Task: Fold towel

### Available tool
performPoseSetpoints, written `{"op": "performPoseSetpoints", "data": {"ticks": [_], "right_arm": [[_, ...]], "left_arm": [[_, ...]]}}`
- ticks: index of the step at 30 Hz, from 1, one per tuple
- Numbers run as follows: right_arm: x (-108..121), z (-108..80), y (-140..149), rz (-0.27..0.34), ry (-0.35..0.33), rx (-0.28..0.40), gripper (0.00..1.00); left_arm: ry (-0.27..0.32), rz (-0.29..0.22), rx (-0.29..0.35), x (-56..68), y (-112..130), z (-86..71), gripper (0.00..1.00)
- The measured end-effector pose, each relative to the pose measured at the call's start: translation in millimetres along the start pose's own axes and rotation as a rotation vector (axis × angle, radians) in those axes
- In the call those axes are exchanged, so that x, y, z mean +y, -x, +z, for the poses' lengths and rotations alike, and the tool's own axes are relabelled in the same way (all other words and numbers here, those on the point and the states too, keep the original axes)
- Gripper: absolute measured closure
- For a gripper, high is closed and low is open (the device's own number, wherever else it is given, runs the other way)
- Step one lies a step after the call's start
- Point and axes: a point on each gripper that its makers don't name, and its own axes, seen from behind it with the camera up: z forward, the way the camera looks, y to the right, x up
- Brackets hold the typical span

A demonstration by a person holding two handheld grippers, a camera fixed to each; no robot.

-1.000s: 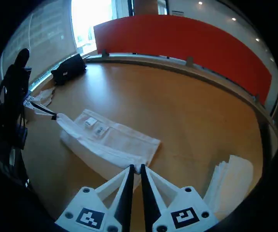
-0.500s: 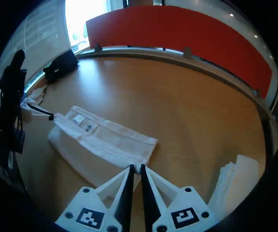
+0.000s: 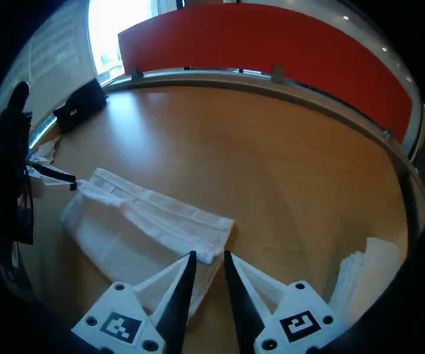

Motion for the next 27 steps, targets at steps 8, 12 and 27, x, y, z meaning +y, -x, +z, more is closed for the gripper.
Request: {"op": "performPoseSetpoints", "data": {"ticks": [8, 12, 27], "right_arm": [[6, -3.9, -5, 0.005, 0.022, 0.019, 0.30], [8, -8.0, -7, 0.016, 0.027, 0.032, 0.18], [1, -27.7, 11, 0.023, 0.020, 0.031, 0.15]], "left_arm": [[-0.032, -0.015, 0.020, -11.4, -6, -7.0, 0.23], [-0.042, -0.032, 0.032, -15.5, -8, -13.1, 0.01], [-0.056, -0.040, 0.030, -17.4, 8, -31.2, 0.01]]}}
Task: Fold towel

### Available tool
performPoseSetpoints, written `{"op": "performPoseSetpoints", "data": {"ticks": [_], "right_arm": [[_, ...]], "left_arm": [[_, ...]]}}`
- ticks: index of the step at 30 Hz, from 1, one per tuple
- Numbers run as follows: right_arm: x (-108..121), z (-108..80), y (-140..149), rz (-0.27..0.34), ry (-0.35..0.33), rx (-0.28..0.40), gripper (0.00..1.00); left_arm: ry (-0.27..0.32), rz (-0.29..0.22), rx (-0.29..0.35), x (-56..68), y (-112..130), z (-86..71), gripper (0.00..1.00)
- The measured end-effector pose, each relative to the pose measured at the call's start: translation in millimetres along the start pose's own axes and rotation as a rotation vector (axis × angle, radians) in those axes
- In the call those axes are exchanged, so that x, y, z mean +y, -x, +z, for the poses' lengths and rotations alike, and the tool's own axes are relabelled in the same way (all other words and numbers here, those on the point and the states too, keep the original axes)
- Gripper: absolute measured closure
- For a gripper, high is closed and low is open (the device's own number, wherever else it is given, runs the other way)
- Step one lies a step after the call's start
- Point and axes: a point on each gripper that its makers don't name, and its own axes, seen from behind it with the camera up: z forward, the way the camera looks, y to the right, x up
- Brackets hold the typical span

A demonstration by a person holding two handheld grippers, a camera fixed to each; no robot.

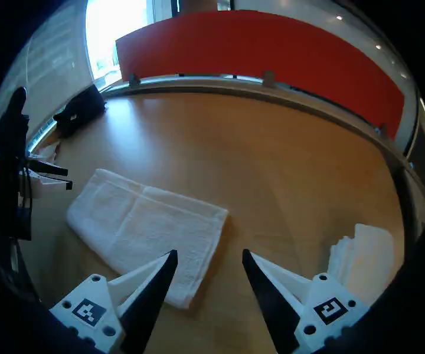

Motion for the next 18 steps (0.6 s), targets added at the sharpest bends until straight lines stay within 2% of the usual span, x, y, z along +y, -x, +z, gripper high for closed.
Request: {"op": "performPoseSetpoints", "data": {"ticks": [9, 18], "right_arm": [[-10, -21.6, 19, -0.007, -0.001, -0.001, 0.15], [-11, -24.9, 24, -0.014, -0.005, -0.005, 0.15]], "left_arm": [[-0.025, -0.032, 0.001, -3.8, 21, -20.7, 0.01], [-0.051, -0.049, 0.005, -10.6, 31, -32.9, 0.01]]}}
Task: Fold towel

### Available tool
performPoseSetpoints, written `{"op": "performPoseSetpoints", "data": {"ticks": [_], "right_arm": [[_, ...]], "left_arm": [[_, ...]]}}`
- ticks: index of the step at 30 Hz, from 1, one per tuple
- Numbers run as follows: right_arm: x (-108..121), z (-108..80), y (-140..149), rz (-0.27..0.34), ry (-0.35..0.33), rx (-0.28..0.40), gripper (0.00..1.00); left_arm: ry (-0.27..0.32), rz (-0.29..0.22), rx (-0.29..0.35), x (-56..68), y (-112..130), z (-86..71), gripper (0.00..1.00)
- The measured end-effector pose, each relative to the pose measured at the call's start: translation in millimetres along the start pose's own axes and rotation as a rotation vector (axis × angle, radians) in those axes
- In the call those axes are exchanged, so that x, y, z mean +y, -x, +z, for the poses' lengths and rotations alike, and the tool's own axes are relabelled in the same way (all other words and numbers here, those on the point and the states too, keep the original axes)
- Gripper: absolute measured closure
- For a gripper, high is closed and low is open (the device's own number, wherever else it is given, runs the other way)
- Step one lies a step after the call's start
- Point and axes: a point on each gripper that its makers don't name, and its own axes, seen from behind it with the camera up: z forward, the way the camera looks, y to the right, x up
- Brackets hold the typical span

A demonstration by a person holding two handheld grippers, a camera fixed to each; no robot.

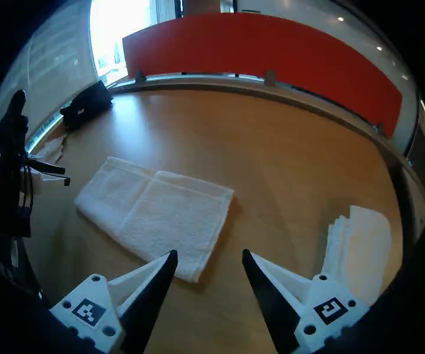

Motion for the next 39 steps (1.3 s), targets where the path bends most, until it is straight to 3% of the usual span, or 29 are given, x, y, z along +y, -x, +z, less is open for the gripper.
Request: {"op": "performPoseSetpoints", "data": {"ticks": [21, 32, 39], "right_arm": [[-14, 7.3, 10, -0.107, -0.078, -0.036, 0.15], [-15, 11.4, 32, -0.180, -0.092, -0.082, 0.16], [-14, 16.0, 45, -0.204, -0.099, -0.099, 0.24]], "left_arm": [[-0.100, -0.081, 0.013, -43.5, 36, -53.8, 0.01], [-0.127, -0.118, 0.013, -55.8, 55, -73.7, 0.01], [-0.134, -0.133, 0.006, -59.5, 65, -84.4, 0.01]]}}
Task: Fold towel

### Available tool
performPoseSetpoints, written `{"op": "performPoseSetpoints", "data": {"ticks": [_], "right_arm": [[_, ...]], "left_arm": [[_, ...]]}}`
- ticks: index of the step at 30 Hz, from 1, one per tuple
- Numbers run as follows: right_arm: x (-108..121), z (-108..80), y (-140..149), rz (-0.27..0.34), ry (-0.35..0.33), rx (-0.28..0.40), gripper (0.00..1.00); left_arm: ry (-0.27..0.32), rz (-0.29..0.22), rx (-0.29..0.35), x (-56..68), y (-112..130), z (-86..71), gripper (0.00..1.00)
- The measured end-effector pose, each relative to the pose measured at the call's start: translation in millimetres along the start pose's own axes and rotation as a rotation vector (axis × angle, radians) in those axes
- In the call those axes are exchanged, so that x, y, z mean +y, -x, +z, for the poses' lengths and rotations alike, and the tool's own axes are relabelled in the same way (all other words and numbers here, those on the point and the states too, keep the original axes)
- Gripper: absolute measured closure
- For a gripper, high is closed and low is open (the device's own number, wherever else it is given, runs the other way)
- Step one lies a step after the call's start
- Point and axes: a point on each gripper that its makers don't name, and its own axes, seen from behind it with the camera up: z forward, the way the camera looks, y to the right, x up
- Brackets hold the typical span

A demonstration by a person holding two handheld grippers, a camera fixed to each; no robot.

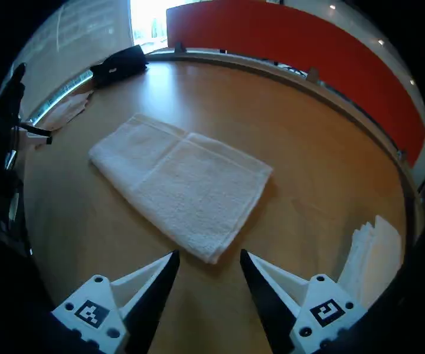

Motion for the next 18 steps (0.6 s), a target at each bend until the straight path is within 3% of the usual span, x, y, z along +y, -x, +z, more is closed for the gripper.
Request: {"op": "performPoseSetpoints", "data": {"ticks": [5, 12, 18], "right_arm": [[3, 3.2, 3, -0.005, -0.001, -0.003, 0.39], [4, 5.7, 4, -0.005, -0.014, -0.007, 0.48], [3, 5.5, 8, -0.024, -0.025, -0.018, 0.72]], "left_arm": [[-0.007, -0.006, -0.007, -4.3, 7, -5.4, 0.01], [-0.013, -0.014, -0.011, -8.1, 12, -11.6, 0.01], [-0.020, -0.018, -0.013, -13.0, 16, -14.7, 0.01]]}}
